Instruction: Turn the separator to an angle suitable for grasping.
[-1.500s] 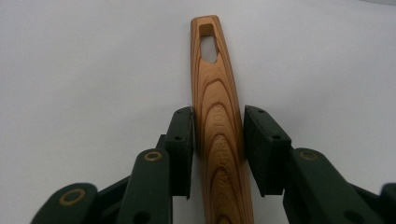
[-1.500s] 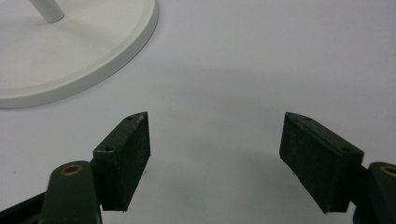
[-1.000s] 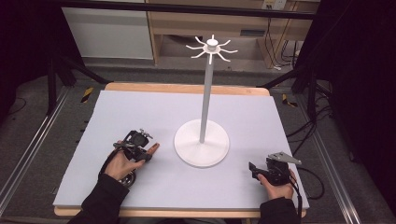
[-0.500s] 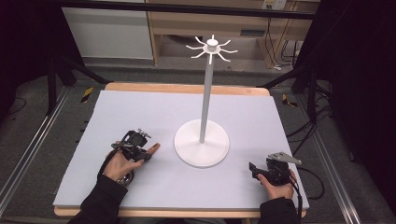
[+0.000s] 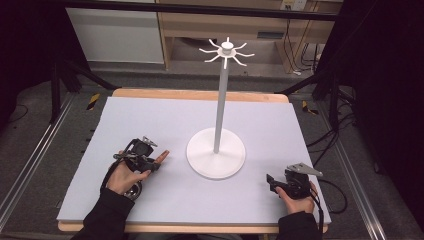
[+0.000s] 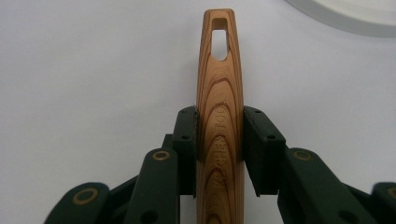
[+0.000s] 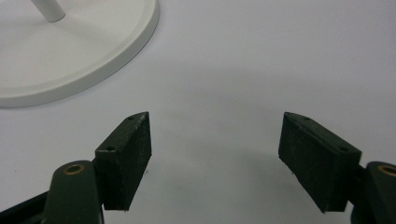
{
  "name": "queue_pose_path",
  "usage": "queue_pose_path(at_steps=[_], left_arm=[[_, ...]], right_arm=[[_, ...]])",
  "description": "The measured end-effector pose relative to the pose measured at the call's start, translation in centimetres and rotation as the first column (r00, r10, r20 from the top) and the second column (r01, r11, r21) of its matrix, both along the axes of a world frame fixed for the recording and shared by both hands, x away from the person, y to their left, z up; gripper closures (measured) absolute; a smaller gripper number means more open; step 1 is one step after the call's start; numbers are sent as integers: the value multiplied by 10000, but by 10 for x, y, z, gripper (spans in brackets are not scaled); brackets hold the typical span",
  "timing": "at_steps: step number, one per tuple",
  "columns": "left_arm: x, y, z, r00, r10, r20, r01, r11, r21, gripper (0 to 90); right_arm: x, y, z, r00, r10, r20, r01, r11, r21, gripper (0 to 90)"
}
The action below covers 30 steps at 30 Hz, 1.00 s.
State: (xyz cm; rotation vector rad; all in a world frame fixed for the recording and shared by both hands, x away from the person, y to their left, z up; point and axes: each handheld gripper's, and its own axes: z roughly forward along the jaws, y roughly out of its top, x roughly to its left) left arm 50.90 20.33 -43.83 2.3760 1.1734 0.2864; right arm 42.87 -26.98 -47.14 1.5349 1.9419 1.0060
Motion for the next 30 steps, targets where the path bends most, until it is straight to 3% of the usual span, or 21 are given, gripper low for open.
queue_pose_path(at_steps=[7,15,18,19,20,21,23,24,25,26,27,28,29,30], left_arm=[[-4,5,8,9995,89,316,-81,9996,-280,678],[-15,13,27,9912,386,1268,-222,9915,-1281,678],[-21,16,36,9802,520,1911,-200,9859,-1659,678],[-21,16,36,9802,520,1911,-200,9859,-1659,678],[-24,16,41,9729,677,2212,-220,9789,-2030,678],[-24,16,41,9729,677,2212,-220,9789,-2030,678],[-29,19,48,9630,832,2564,-158,9670,-2544,678],[-29,19,48,9630,832,2564,-158,9670,-2544,678],[-30,20,50,9578,903,2729,-150,9637,-2665,678],[-34,21,54,9464,1065,3050,-156,9581,-2861,678],[-34,21,54,9464,1065,3050,-156,9581,-2861,678],[-37,23,58,9366,1200,3292,-131,9509,-3092,678],[-37,23,58,9366,1200,3292,-131,9509,-3092,677],[-40,24,62,9297,1241,3467,-53,9459,-3244,678]], right_arm=[[0,0,0,10000,1,14,-1,10000,-17,256],[0,0,0,10000,-97,23,97,9999,45,255],[-1,0,1,10000,-58,59,58,10000,-14,253],[-1,0,1,10000,-58,59,58,10000,-14,253],[-1,-1,1,9999,-80,110,80,10000,-30,251],[-1,-1,1,9999,-84,140,85,10000,-27,250],[-1,-1,1,9998,-117,148,117,9999,-16,246],[-1,-1,1,9998,-117,148,117,9999,-16,246],[-1,-1,1,9998,-119,153,119,9999,-29,246],[-1,-1,1,9998,-118,138,119,9999,-38,246],[-1,-1,1,9998,-118,138,119,9999,-38,246],[-1,-1,1,9998,-89,161,89,9999,-48,246],[-1,-1,1,9998,-89,161,89,9999,-48,246],[-2,-1,1,9998,-95,173,96,9999,-47,245]])
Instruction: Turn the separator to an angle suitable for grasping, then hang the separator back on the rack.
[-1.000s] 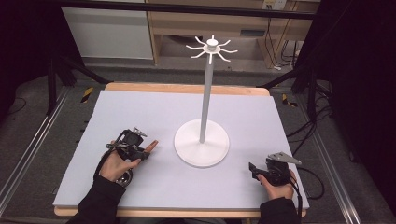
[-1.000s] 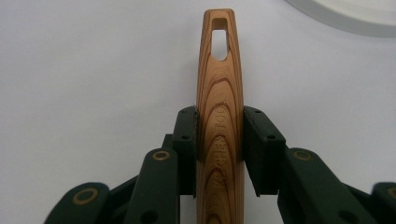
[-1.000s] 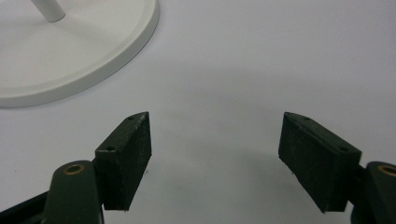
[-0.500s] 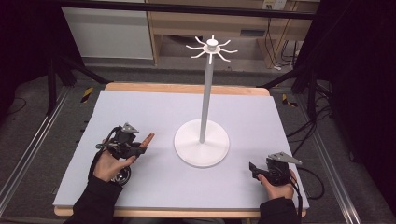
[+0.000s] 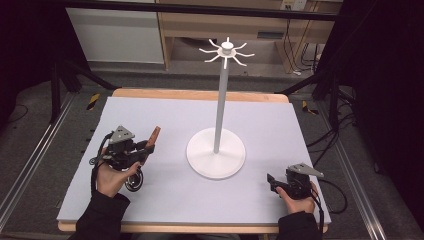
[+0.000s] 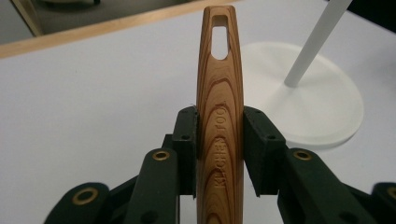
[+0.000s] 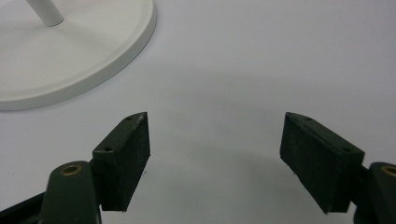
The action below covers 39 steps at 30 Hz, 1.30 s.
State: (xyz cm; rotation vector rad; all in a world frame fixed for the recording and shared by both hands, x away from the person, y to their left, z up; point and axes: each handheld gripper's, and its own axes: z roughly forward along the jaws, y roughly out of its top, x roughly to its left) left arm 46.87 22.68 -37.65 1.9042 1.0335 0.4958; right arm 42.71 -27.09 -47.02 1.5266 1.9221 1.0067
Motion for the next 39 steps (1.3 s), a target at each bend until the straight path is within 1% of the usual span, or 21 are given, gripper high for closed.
queue_pose_path(at_steps=[1,4,5,6,7,8,10,12,15,18,21,22,25,26,27,28,30,31,32,33,39], left_arm=[[0,0,0,10000,0,0,0,10000,0,677],[-9,0,10,9977,-17,672,38,9995,-316,677],[-9,0,10,9977,-17,672,38,9995,-316,677],[-14,0,15,9952,-33,979,85,9986,-526,677],[-14,0,15,9952,-33,979,85,9986,-526,677],[-19,-1,20,9926,-82,1213,163,9977,-659,677],[-21,-2,22,9918,-103,1275,190,9975,-674,677],[-26,-6,28,9881,-161,1531,287,9963,-807,677],[-28,-9,31,9858,-188,1666,325,9963,-798,677],[-30,-12,38,9807,-221,1941,405,9950,-917,677],[-29,-14,40,9796,-280,1988,464,9950,-887,677],[-29,-15,43,9777,-260,2085,466,9944,-949,677],[-27,-16,47,9763,-268,2150,504,9932,-1053,677],[-26,-17,53,9737,-241,2265,524,9914,-1198,677],[-26,-17,53,9737,-241,2265,524,9914,-1198,677],[-25,-18,59,9704,-214,2407,531,9906,-1259,677],[-25,-19,62,9694,-200,2449,529,9903,-1288,677],[-24,-19,65,9670,-175,2541,533,9895,-1347,677],[-23,-20,71,9663,-182,2567,586,9869,-1504,677],[-23,-20,71,9663,-182,2567,586,9869,-1504,677],[-21,-22,87,9594,-71,2818,566,9842,-1679,677]], right_arm=[[0,0,0,10000,0,0,0,10000,0,245],[0,0,0,10000,-8,20,8,10000,-16,243],[0,0,0,10000,-15,53,15,10000,-10,241],[0,0,0,10000,-34,53,34,10000,-12,241],[0,0,0,10000,-34,53,34,10000,-12,241],[0,0,0,10000,-14,61,14,10000,-9,240],[-1,1,0,10000,-9,50,9,10000,8,240],[-1,0,0,9999,10,116,-9,10000,-42,240],[-1,0,1,9998,33,173,-32,10000,-19,238],[-2,0,1,9998,-12,214,9,9999,108,234],[-2,0,1,9998,3,207,-6,9999,127,233],[-2,0,1,9997,24,222,-27,9999,109,231],[-1,-1,1,9996,-1,290,-1,10000,49,228],[-2,-1,2,9996,-6,267,3,9999,121,226],[-2,-1,2,9996,-6,267,3,9999,121,226],[-1,-1,1,9997,-28,255,26,10000,94,225],[-1,-1,1,9997,-24,247,21,10000,88,224],[-1,-1,1,9997,-20,253,20,10000,27,224],[-1,-1,1,9997,-19,234,18,10000,49,223],[-1,-1,1,9997,-19,234,18,10000,49,223],[-1,1,1,9997,-2,258,1,10000,28,222]])
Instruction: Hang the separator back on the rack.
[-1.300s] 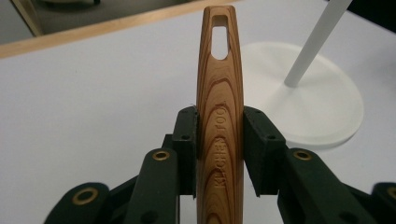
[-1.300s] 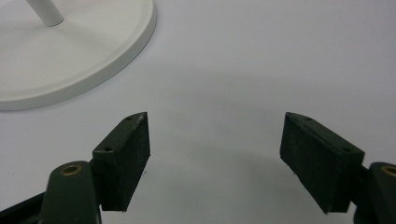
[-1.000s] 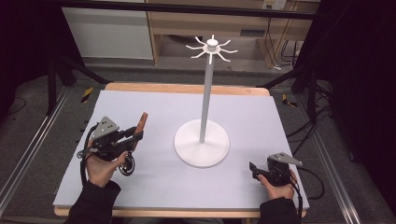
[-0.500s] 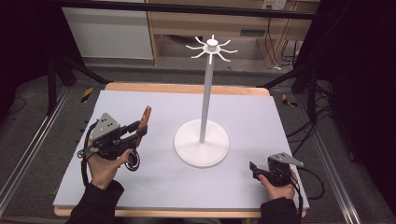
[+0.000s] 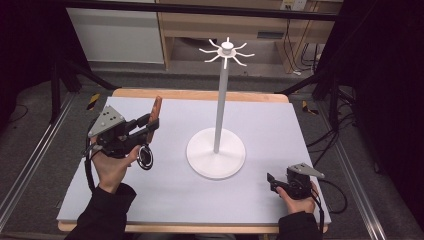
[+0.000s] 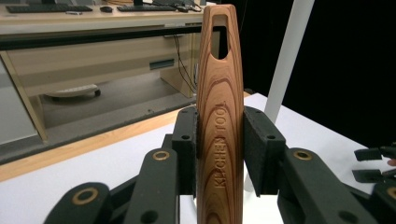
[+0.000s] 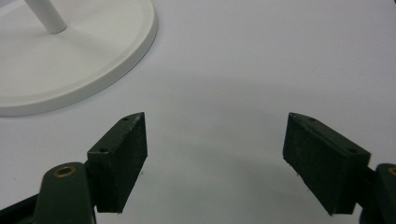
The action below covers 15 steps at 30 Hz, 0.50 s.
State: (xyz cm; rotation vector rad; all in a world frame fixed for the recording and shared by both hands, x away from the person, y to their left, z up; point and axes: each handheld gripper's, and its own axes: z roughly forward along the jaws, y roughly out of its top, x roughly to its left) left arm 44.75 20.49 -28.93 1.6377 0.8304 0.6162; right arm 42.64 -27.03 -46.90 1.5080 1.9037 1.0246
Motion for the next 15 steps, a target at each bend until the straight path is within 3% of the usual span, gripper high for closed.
queue_pose_path(at_steps=[3,15], left_arm=[[1,0,9,9999,-86,121,90,9995,-295,677],[5,-13,28,9984,-352,432,367,9987,-346,677]], right_arm=[[1,0,-1,10000,-8,-37,7,10000,-20,222],[1,1,-1,10000,-6,-40,6,10000,-27,222]])
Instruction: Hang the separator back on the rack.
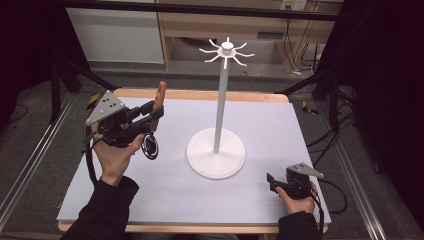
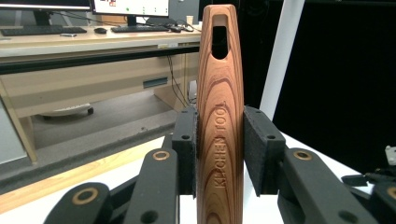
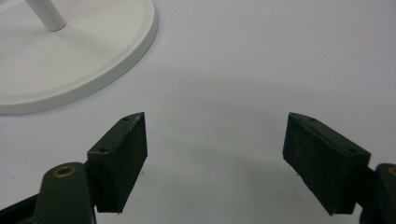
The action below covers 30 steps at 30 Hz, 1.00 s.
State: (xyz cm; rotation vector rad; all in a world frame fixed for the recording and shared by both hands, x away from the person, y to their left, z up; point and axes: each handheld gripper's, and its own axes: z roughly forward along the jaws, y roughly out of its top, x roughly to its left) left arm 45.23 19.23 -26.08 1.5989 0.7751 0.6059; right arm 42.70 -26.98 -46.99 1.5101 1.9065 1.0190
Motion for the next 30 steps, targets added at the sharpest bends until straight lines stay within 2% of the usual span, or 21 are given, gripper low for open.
queue_pose_path(at_steps=[18,20,26,30], left_arm=[[-5,-23,27,9980,-344,523,335,9993,194,677],[-6,-25,31,9969,-397,673,391,9992,107,677],[-7,-29,36,9956,-443,828,435,9990,112,677],[-8,-33,40,9944,-498,933,505,9987,-53,677]], right_arm=[[0,-1,0,10000,0,14,0,10000,-10,222],[0,-1,0,10000,8,18,-8,10000,-5,222],[0,-1,0,10000,23,15,-23,10000,-5,222],[1,-1,0,10000,35,13,-35,10000,16,222]])
